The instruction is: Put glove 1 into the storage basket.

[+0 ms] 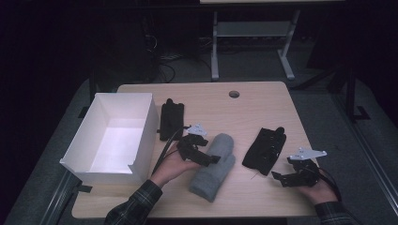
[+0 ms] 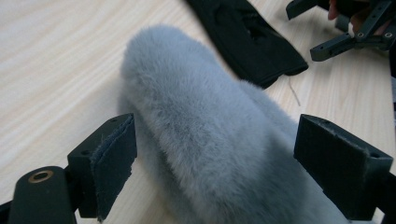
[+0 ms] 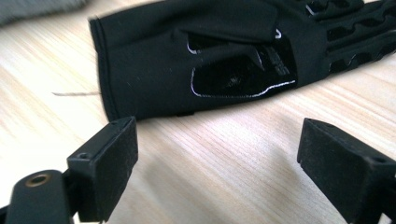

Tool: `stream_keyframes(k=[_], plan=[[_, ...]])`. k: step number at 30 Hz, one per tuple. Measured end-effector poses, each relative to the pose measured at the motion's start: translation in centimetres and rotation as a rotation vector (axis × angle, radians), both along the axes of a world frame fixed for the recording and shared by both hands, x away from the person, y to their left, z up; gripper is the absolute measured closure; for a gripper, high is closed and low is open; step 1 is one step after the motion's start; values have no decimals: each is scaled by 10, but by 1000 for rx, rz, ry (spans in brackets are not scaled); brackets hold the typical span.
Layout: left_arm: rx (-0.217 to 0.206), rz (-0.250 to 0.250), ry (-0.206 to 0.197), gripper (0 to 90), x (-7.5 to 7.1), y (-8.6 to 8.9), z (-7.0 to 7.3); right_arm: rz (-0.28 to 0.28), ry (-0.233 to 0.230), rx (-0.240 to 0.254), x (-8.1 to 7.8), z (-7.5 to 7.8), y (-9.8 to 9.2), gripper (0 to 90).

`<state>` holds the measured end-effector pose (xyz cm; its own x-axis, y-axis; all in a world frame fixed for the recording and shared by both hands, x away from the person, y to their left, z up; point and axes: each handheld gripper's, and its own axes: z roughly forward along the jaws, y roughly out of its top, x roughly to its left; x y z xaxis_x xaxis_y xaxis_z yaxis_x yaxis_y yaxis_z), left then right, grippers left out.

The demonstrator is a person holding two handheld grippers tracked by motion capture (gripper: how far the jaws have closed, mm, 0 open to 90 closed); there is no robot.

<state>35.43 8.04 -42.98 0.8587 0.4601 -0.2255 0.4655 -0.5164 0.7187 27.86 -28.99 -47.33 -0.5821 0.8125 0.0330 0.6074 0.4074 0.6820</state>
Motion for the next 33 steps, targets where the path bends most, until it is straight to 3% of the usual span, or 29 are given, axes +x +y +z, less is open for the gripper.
stream_keyframes(k=[7, 11, 17, 21, 24, 27, 28, 31, 33], plan=[[35, -6, 29, 126, 0, -11, -20, -21, 2, -2, 0, -5, -4, 91], [58, -5, 18, 125, 0, -12, -25, -20, -5, 0, 0, -5, -4, 85], [71, -2, 70, 129, 2, -13, -34, -20, -22, 13, 0, -8, -5, 68], [71, -14, 71, 145, 2, -13, -36, -15, -35, 21, 0, -9, -6, 64], [56, -42, 81, 225, 1, -13, -35, -14, -34, 21, 0, -9, -6, 61], [52, -62, 93, 390, 1, -13, -34, -15, -32, 22, 0, -9, -5, 56], [51, -74, 115, 443, 2, -13, -34, -14, -33, 21, 0, -9, -5, 55], [56, -100, 113, 600, 2, -13, -32, -12, -33, 21, 0, -10, -5, 54], [56, -110, 115, 652, 2, -13, -30, -11, -31, 20, 0, -9, -5, 51]])
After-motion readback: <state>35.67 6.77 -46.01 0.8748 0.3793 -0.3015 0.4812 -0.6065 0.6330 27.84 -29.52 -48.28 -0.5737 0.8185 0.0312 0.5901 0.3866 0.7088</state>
